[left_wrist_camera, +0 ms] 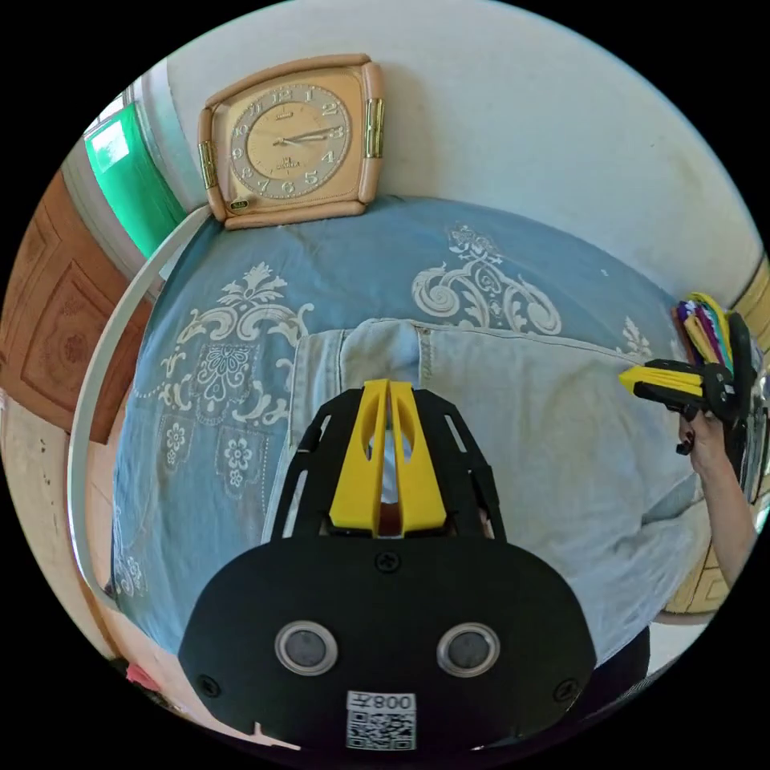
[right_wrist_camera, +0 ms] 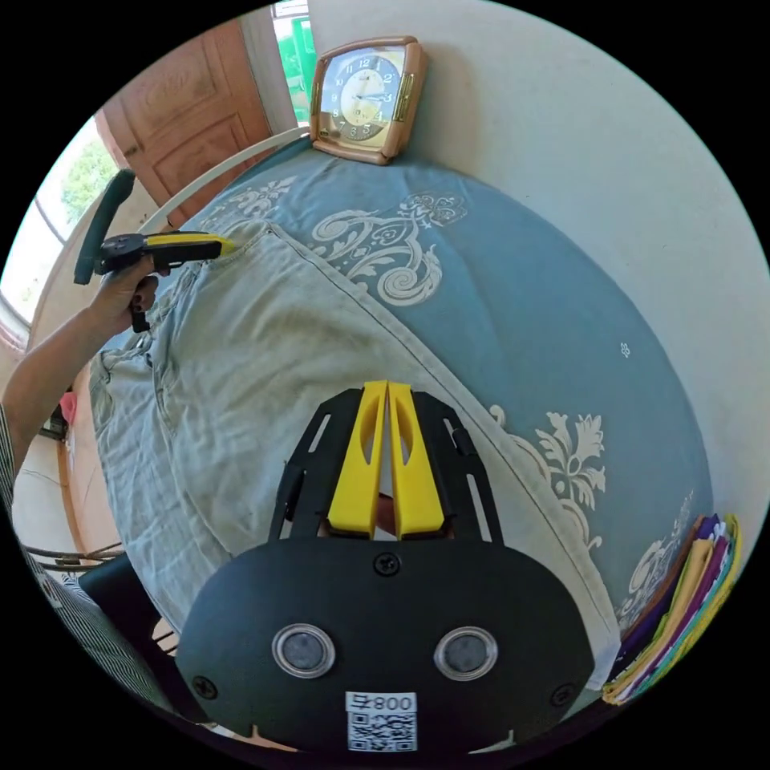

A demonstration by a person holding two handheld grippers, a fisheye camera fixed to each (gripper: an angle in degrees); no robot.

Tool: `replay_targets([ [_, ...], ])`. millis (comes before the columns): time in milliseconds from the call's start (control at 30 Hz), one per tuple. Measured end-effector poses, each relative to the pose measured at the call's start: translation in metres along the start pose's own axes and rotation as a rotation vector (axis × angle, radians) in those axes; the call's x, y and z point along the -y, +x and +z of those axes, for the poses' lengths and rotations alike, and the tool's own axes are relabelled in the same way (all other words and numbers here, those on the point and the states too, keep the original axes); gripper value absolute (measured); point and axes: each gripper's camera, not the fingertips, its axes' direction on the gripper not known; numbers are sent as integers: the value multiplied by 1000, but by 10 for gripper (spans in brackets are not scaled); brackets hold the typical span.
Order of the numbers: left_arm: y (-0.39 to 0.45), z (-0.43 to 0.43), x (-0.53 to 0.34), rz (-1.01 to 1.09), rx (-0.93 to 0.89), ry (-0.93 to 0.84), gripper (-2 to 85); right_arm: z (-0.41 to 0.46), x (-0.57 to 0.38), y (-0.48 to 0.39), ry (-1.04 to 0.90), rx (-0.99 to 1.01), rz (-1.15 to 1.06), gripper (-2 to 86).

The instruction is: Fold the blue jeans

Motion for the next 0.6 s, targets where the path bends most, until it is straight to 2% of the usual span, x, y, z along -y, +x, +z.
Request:
replay_targets([
  [133, -15, -13, -55, 41, 12, -77, 6, -16, -44, -56, 8, 88, -82, -2],
  [200, -34, -8, -78, -30, 81, -165, 11, 9, -53, -85, -108, -5, -126, -1],
  [267, -52, -23, -92, -134, 37, -137, 18, 18, -50, -90, -152, -12, -91, 1],
  [367, -68, -52, -118, -140, -82, -61, 40, -17, -37, -109, -1, 36, -82, 9],
  [467, -74, -53, -138, -104, 14, -135, 63, -30, -9, -161, 90, 79, -194, 45],
  [600, -94, -33, -156, -146, 75, -227, 62, 4, 44, -238, 62, 114, -354, 80],
])
